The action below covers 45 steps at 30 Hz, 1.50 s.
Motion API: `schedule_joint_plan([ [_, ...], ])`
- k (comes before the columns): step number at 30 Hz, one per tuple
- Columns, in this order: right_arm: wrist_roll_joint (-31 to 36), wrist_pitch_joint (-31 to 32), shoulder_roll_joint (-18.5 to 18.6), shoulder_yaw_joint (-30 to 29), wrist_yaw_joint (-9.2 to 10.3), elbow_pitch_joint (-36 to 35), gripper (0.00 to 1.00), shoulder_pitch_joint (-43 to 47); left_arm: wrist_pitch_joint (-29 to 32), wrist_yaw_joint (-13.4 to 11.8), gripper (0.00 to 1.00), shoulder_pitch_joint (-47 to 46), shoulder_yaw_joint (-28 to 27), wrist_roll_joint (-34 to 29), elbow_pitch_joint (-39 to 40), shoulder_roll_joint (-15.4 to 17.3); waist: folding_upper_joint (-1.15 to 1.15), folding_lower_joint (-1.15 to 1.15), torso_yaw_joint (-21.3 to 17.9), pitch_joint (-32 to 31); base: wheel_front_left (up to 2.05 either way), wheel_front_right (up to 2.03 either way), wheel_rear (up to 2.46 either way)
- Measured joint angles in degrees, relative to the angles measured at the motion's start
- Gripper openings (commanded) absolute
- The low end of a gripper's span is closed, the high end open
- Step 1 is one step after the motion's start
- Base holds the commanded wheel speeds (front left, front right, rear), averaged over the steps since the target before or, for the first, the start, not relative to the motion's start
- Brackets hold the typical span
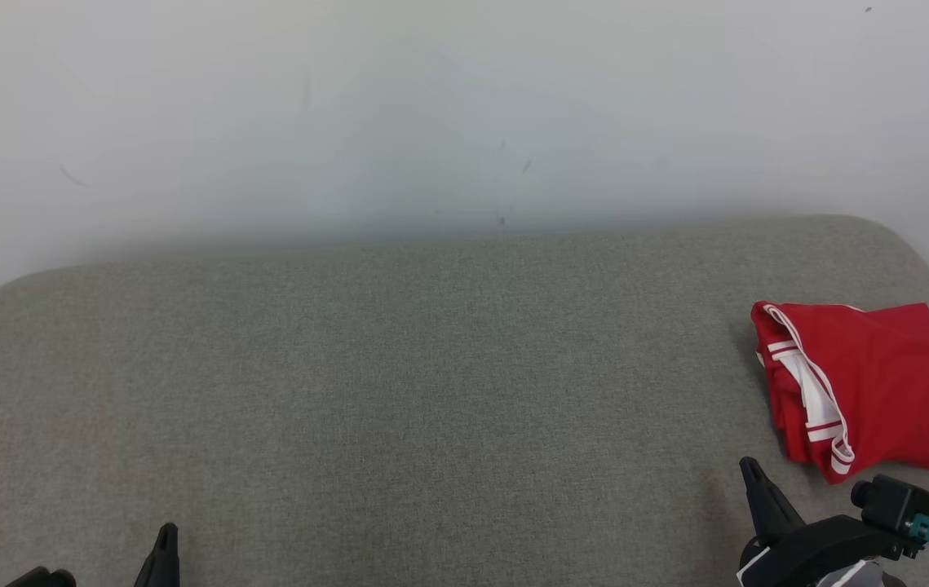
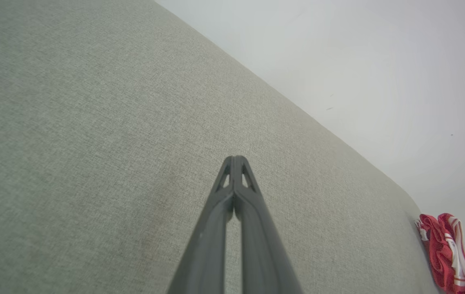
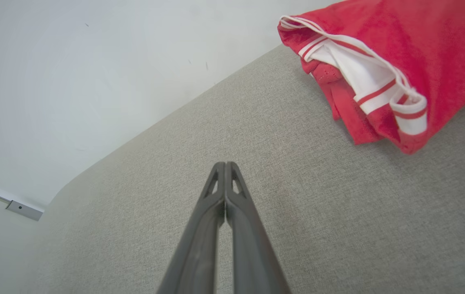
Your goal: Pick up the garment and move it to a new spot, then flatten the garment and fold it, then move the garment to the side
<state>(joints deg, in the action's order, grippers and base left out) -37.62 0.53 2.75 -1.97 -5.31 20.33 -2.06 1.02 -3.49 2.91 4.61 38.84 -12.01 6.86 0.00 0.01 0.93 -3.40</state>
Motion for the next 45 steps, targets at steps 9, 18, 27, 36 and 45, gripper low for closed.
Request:
schedule_joint_plan([
  [9,-6.0,0.6,0.0,-0.6,-0.25,-0.2,0.0,-0.8,0.6,1.1,0.0,-1.1,-0.9,6.3,-0.4,-0.6,0.0,0.0,-0.1,0.4,0.0,0.0,0.0],
  [18,-13.0,1.5,0.0,-1.4,-0.32,-0.5,0.0,-0.9,1.5,2.5,0.0,-1.8,-2.2,13.0,-1.2,-1.3,0.0,0.0,-0.2,0.8,0.0,0.0,0.0],
  [27,-19.9,2.1,0.0,-2.1,-0.57,-1.2,0.0,-0.9,2.2,3.6,0.0,-2.5,-3.7,19.7,-1.7,-1.5,0.0,0.0,-0.3,1.3,0.0,0.0,0.0],
  [36,-27.3,3.1,-0.1,-2.9,-0.75,-1.7,0.0,-1.1,3.0,5.1,0.0,-3.6,-4.9,27.0,-2.2,-2.4,0.0,-0.01,-0.5,1.8,0.0,0.0,0.0],
  [45,-34.2,3.9,-0.1,-3.7,-1.0,-2.0,0.0,-2.0,3.5,6.6,0.0,-4.7,-6.1,33.5,-3.0,-3.0,0.0,-0.01,-0.6,2.2,0.0,0.0,0.0],
])
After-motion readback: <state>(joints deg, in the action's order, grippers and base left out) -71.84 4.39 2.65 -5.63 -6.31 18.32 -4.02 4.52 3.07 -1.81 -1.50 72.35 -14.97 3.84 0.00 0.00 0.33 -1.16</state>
